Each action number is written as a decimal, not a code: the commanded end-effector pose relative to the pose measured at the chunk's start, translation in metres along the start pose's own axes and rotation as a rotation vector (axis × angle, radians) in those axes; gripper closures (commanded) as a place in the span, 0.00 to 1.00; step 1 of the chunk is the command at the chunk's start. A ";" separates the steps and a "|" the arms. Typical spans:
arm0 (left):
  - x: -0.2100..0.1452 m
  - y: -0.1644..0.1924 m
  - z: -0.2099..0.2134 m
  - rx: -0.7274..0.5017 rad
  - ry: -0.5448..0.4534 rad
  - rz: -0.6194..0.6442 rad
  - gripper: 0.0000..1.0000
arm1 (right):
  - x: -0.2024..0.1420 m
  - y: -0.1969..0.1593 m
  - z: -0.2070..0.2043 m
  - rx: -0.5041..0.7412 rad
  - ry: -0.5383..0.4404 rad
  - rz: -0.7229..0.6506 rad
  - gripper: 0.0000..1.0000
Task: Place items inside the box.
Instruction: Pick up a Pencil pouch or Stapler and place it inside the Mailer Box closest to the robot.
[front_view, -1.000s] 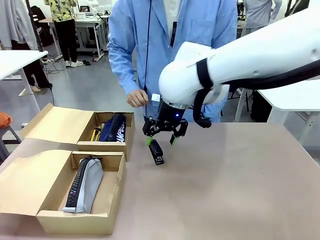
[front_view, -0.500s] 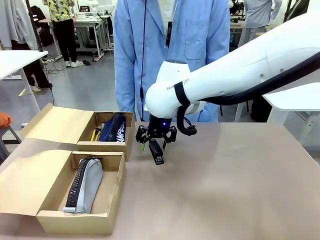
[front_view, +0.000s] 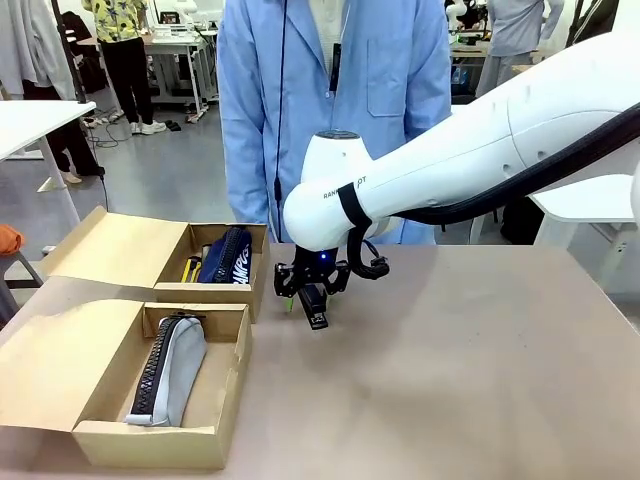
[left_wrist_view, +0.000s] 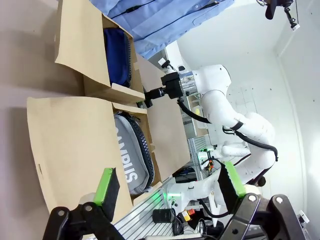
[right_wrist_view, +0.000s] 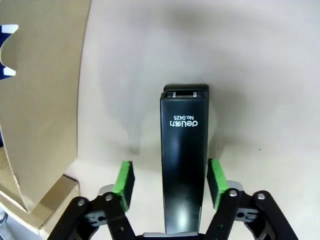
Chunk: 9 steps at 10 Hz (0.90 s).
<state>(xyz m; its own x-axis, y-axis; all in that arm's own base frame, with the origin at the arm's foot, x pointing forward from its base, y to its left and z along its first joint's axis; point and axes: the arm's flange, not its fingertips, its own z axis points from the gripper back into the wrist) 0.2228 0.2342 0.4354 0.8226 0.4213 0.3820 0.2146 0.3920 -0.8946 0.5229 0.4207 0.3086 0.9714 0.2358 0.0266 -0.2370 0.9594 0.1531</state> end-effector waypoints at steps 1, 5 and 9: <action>0.000 -0.002 0.000 -0.018 -0.013 -0.018 0.00 | 0.001 -0.002 0.004 -0.034 -0.018 -0.034 0.64; 0.000 -0.002 0.000 -0.018 -0.013 -0.018 0.00 | 0.000 -0.002 0.005 -0.042 -0.009 -0.040 1.00; 0.000 -0.002 0.000 -0.018 -0.013 -0.018 0.00 | -0.020 -0.007 0.034 -0.002 0.003 -0.051 1.00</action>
<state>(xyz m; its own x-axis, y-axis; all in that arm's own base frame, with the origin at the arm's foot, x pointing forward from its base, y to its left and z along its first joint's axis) 0.2228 0.2342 0.4354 0.8226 0.4212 0.3820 0.2146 0.3920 -0.8946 0.5222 0.4145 0.3185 0.9752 0.2208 0.0179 -0.2210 0.9641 0.1470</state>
